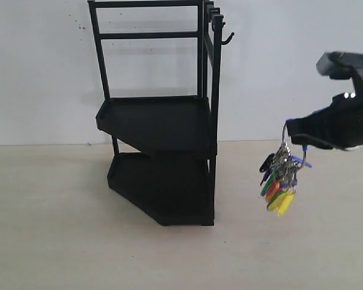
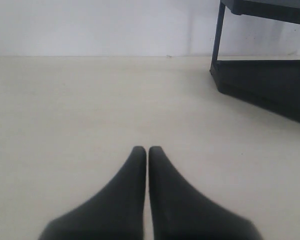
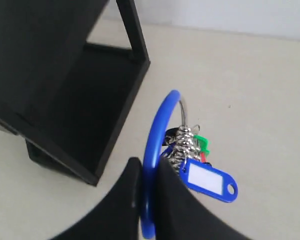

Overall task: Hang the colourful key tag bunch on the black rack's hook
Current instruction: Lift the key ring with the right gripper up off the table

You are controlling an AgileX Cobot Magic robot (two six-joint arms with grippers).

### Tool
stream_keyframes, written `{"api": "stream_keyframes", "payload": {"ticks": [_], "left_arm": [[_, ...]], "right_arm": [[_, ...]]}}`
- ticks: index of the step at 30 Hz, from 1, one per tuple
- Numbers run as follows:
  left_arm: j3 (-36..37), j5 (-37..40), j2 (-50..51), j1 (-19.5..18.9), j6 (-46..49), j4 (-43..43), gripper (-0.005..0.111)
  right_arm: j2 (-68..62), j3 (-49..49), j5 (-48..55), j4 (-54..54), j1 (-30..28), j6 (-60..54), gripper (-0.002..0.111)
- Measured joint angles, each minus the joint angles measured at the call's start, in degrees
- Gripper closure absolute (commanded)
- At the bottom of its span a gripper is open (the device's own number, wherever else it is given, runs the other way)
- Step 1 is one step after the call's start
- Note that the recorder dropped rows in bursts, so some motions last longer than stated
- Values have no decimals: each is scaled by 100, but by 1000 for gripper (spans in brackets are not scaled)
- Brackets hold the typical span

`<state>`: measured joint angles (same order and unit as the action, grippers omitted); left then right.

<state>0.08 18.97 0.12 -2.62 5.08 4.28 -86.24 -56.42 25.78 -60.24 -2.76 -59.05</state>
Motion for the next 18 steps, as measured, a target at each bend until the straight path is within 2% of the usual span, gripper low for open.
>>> {"api": "stream_keyframes", "payload": {"ticks": [2,7,9,10,12,14,16,18], "left_arm": [[0,0,0,0,0,0,102],[0,0,0,0,0,0,102],[0,0,0,0,0,0,102],[0,0,0,0,0,0,102],[0,0,0,0,0,0,102],[0,0,0,0,0,0,102],[0,0,0,0,0,0,102],[0,0,0,0,0,0,102]], "right_arm": [[678,0,-183,-26,0,63,108],[1462,0,-763,-36,0,151,108],[1722,0,-681,-36,0,404,108],[1906,0,-257,-65,0,386,108],[2045,0,-49,201,0,88,108],[2110,0,-616,472,0,596,108],[2149,0,-669,504,0,1148,108],[2149,0,-160,826,86,652,108]]}}
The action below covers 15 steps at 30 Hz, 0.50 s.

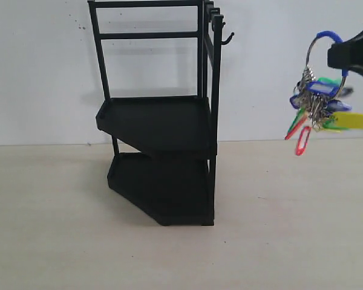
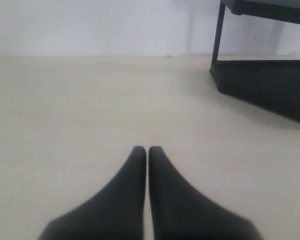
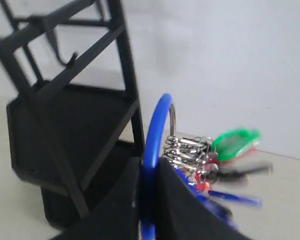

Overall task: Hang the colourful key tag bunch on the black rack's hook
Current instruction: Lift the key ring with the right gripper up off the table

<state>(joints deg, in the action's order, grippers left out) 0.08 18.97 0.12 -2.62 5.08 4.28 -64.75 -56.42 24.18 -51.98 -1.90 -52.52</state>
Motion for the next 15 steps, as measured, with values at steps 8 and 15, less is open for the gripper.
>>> {"api": "stream_keyframes", "payload": {"ticks": [8,15], "left_arm": [[0,0,0,0,0,0,102],[0,0,0,0,0,0,102]], "right_arm": [[12,0,-279,438,6,508,108],[22,0,-230,467,299,388,108]]}}
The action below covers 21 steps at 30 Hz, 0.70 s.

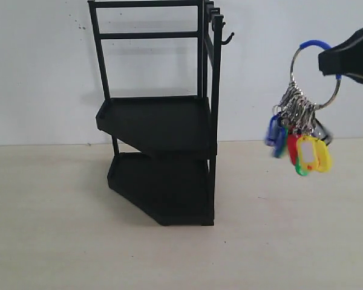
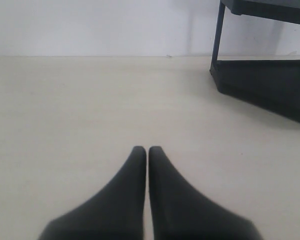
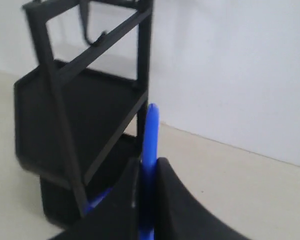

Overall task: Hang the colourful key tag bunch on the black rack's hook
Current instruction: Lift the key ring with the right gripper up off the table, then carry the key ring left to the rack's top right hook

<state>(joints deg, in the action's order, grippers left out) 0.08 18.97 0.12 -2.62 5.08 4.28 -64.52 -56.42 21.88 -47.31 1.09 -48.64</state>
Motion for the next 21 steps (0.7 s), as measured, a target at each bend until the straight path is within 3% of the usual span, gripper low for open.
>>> {"api": "stream_keyframes", "payload": {"ticks": [3,7,12,21], "left_arm": [[0,0,0,0,0,0,102],[0,0,0,0,0,0,102],[0,0,0,0,0,0,102],[0,0,0,0,0,0,102]], "right_arm": [[0,0,-322,8,0,436,108],[0,0,-53,157,103,-302,108],[0,-15,-728,205,41,459,108],[-266,-24,-428,205,60,-14,108]]}}
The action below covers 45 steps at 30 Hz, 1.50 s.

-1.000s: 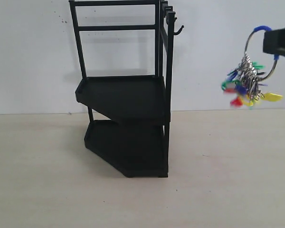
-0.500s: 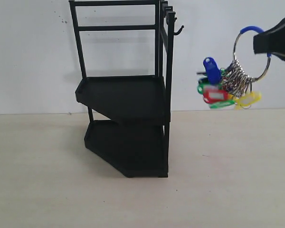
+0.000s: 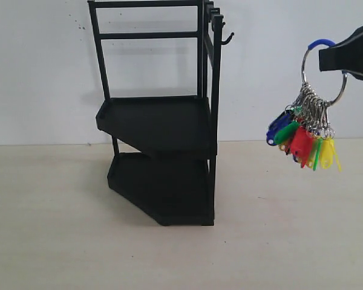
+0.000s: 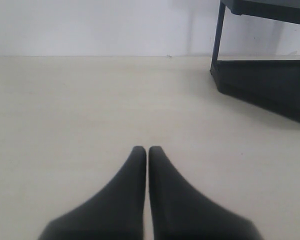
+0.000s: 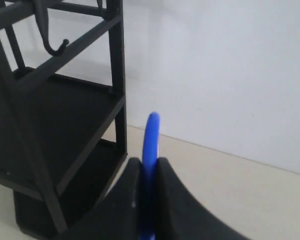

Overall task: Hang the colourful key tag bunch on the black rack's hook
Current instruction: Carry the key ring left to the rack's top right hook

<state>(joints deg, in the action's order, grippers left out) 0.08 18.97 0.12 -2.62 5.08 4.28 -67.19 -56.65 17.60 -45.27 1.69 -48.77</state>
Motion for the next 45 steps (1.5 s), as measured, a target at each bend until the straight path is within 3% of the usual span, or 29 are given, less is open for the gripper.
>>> {"api": "stream_keyframes", "payload": {"ticks": [6,18,22,32,45], "left_arm": [[0,0,0,0,0,0,102],[0,0,0,0,0,0,102],[0,0,0,0,0,0,102],[0,0,0,0,0,0,102],[0,0,0,0,0,0,102]], "right_arm": [[-273,0,-644,0,431,-482,109],[-1024,0,-3070,-29,1786,-583,109],[-1340,-31,-3569,-114,1985,-661,109],[-1821,-864,-3201,-310,2007,-752,109],[-1841,-945,-2504,-332,2007,-861,109]]}}
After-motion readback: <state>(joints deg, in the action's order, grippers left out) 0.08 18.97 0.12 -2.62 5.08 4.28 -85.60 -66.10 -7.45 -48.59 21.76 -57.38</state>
